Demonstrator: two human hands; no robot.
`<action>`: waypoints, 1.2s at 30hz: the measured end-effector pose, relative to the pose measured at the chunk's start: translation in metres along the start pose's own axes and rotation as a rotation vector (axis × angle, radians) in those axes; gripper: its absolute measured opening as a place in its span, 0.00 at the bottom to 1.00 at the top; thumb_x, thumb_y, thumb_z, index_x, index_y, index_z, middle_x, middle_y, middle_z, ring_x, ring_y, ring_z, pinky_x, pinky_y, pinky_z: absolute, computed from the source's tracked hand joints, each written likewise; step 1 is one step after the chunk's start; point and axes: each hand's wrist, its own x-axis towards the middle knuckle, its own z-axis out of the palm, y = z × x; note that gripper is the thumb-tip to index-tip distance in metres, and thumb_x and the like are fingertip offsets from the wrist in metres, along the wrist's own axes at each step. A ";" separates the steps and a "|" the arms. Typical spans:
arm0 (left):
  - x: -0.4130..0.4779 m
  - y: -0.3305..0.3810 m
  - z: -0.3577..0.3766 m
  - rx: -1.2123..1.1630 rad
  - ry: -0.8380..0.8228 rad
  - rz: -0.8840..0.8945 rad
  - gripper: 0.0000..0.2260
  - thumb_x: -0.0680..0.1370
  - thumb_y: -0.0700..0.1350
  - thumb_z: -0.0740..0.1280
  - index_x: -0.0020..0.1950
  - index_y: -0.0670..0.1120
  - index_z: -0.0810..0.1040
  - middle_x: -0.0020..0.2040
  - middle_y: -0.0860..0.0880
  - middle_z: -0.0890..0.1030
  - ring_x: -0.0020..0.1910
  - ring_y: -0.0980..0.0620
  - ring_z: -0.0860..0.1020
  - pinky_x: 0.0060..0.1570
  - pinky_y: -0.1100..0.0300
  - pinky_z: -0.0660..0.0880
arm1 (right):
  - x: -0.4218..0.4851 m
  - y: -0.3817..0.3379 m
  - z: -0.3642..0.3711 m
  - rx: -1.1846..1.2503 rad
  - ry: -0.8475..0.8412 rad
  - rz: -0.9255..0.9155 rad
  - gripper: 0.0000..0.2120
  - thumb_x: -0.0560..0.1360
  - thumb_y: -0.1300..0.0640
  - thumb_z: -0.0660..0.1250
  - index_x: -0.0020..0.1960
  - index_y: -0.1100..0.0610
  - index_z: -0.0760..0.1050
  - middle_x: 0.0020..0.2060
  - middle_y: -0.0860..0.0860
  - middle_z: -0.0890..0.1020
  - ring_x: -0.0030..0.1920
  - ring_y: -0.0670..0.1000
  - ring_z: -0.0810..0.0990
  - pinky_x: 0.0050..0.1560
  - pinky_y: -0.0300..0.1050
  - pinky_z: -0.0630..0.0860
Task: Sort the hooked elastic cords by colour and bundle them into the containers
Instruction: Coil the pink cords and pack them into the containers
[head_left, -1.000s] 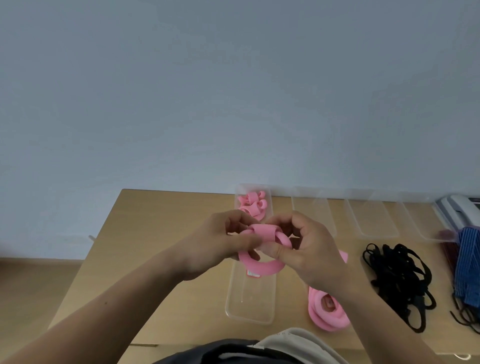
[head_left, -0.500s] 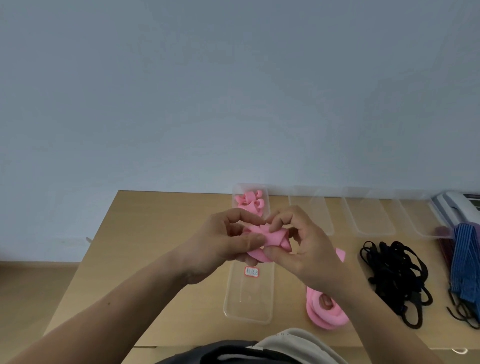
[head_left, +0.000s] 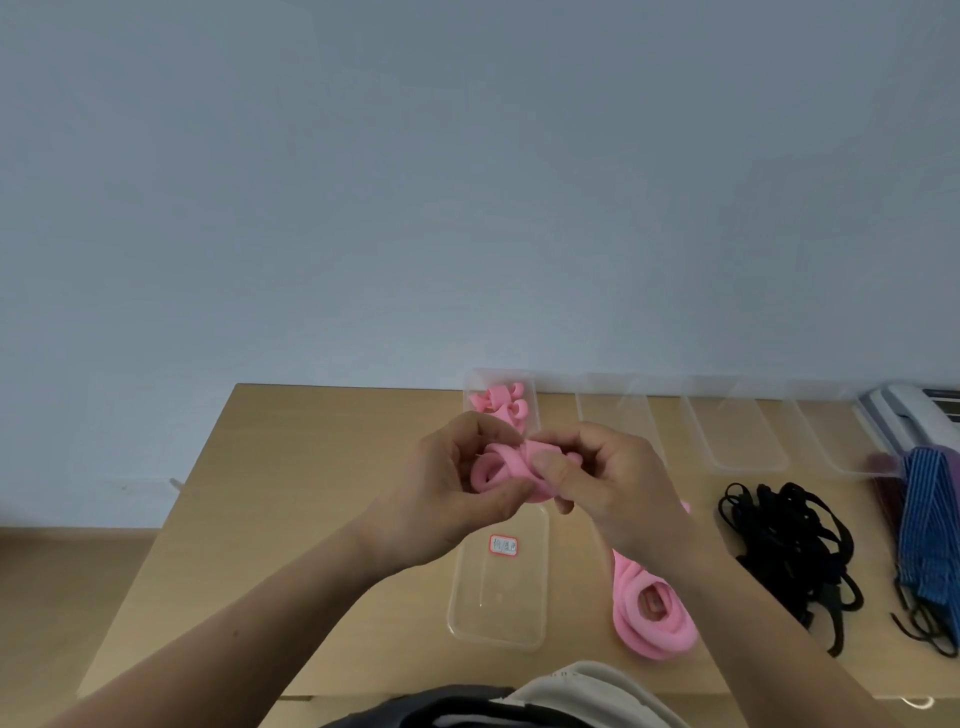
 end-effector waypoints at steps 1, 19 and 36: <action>-0.001 0.000 0.001 0.012 0.013 0.015 0.15 0.69 0.49 0.74 0.53 0.49 0.78 0.47 0.43 0.83 0.41 0.46 0.80 0.43 0.50 0.78 | 0.000 -0.002 0.001 0.019 0.015 0.003 0.04 0.74 0.54 0.72 0.47 0.51 0.83 0.32 0.59 0.81 0.29 0.53 0.77 0.34 0.49 0.76; -0.004 -0.009 0.016 -0.069 0.241 0.141 0.08 0.72 0.39 0.68 0.50 0.43 0.78 0.48 0.49 0.81 0.33 0.48 0.81 0.37 0.56 0.78 | -0.002 -0.012 0.009 0.284 0.249 0.196 0.04 0.75 0.63 0.69 0.43 0.63 0.81 0.23 0.49 0.77 0.24 0.52 0.75 0.28 0.43 0.74; -0.004 -0.018 -0.021 0.055 0.199 0.217 0.07 0.71 0.40 0.76 0.41 0.52 0.83 0.46 0.48 0.80 0.40 0.54 0.80 0.37 0.65 0.75 | 0.006 -0.013 0.029 0.212 0.238 0.212 0.05 0.72 0.60 0.73 0.39 0.61 0.83 0.28 0.58 0.81 0.25 0.54 0.75 0.27 0.44 0.76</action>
